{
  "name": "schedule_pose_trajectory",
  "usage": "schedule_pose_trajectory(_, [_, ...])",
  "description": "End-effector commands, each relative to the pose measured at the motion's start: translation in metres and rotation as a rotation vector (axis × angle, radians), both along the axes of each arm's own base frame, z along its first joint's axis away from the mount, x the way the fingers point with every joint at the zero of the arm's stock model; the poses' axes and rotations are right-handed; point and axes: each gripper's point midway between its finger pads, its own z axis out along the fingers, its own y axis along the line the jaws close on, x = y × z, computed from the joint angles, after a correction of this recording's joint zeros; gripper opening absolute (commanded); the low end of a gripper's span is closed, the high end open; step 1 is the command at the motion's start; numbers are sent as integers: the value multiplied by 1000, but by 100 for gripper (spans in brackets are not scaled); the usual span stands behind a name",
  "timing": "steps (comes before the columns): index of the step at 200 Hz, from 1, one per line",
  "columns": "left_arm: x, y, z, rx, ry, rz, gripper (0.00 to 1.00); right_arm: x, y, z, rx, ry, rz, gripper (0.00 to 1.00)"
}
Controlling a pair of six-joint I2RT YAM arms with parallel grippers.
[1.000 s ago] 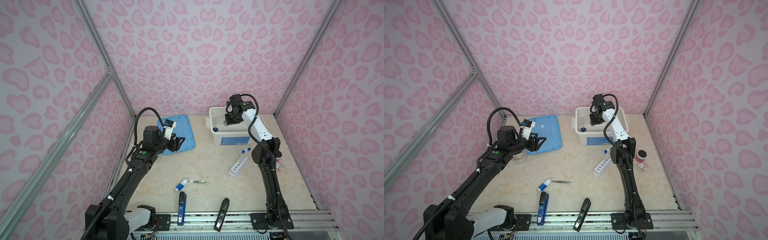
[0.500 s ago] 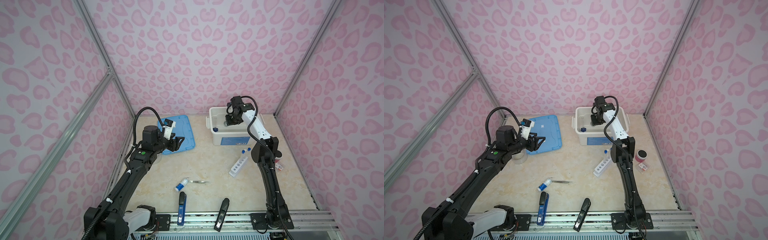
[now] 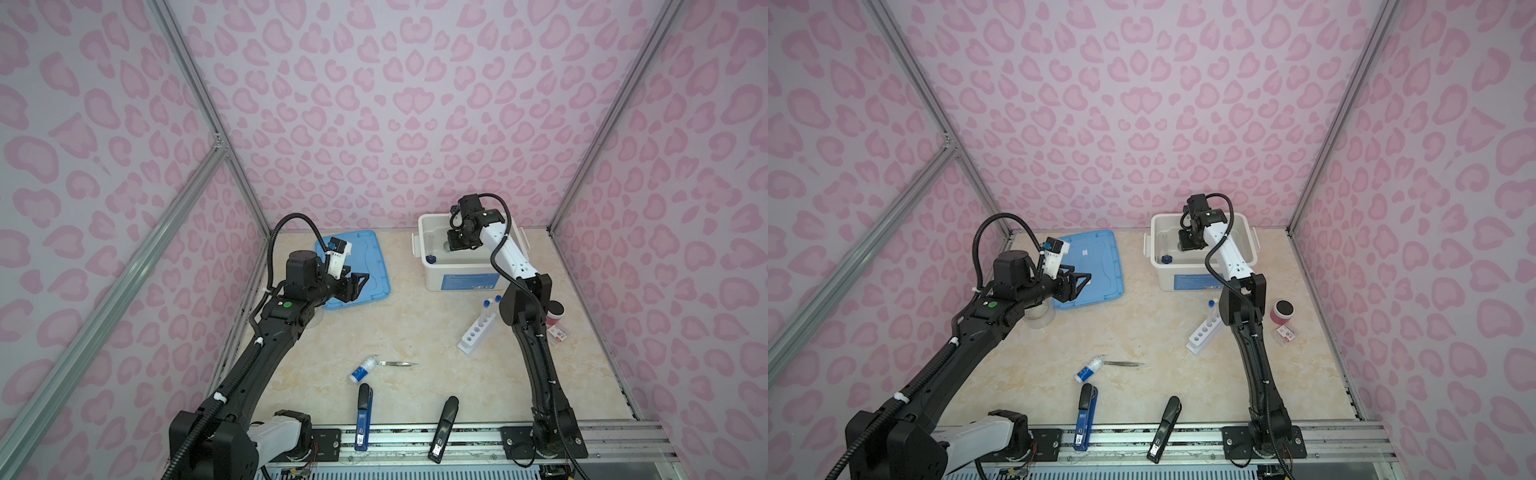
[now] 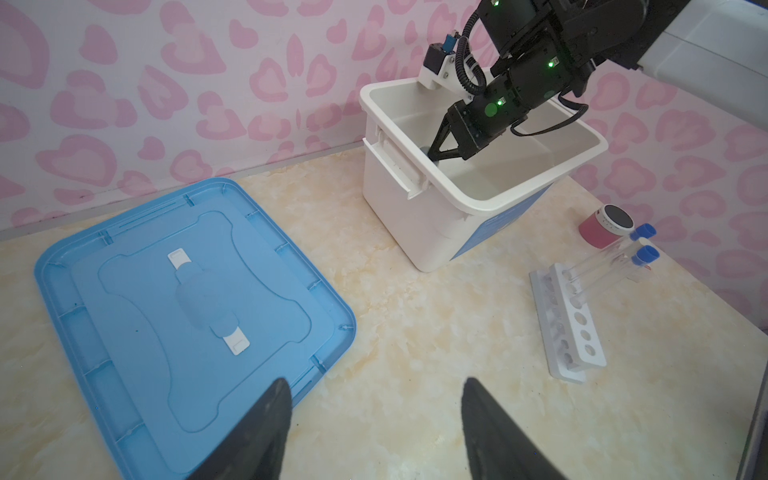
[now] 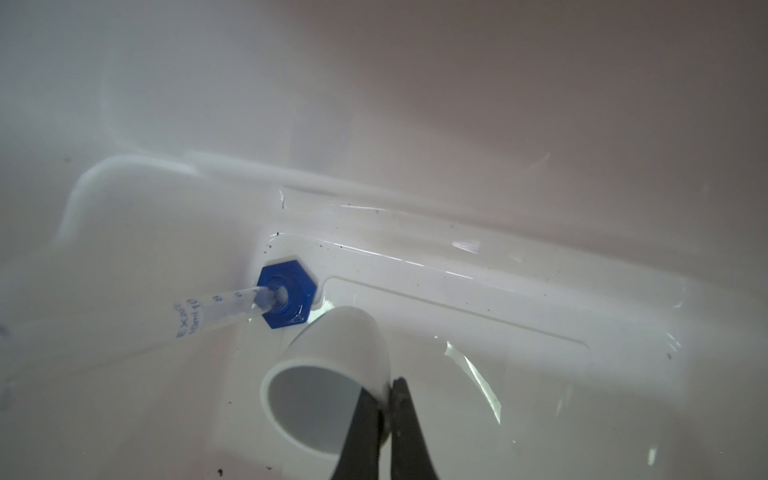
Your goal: Organize the chemistry lab equipment
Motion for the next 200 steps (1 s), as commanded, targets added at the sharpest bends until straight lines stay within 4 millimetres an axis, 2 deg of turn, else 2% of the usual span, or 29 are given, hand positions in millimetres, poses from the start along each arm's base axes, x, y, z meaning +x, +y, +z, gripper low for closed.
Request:
schedule_pose_trajectory(1, [2, 1, 5, -11, -7, 10, 67, 3, 4, -8, 11, 3, 1, 4])
schedule_pose_trajectory(87, [2, 1, 3, -11, 0, 14, 67, 3, 7, -19, 14, 14, 34, 3])
schedule_pose_trajectory(173, [1, 1, 1, -14, -1, 11, 67, -6, 10, 2, -11, 2, 75, 3])
schedule_pose_trajectory(200, [0, 1, 0, -16, -2, 12, 67, -10, 9, 3, -33, 6, 74, 3])
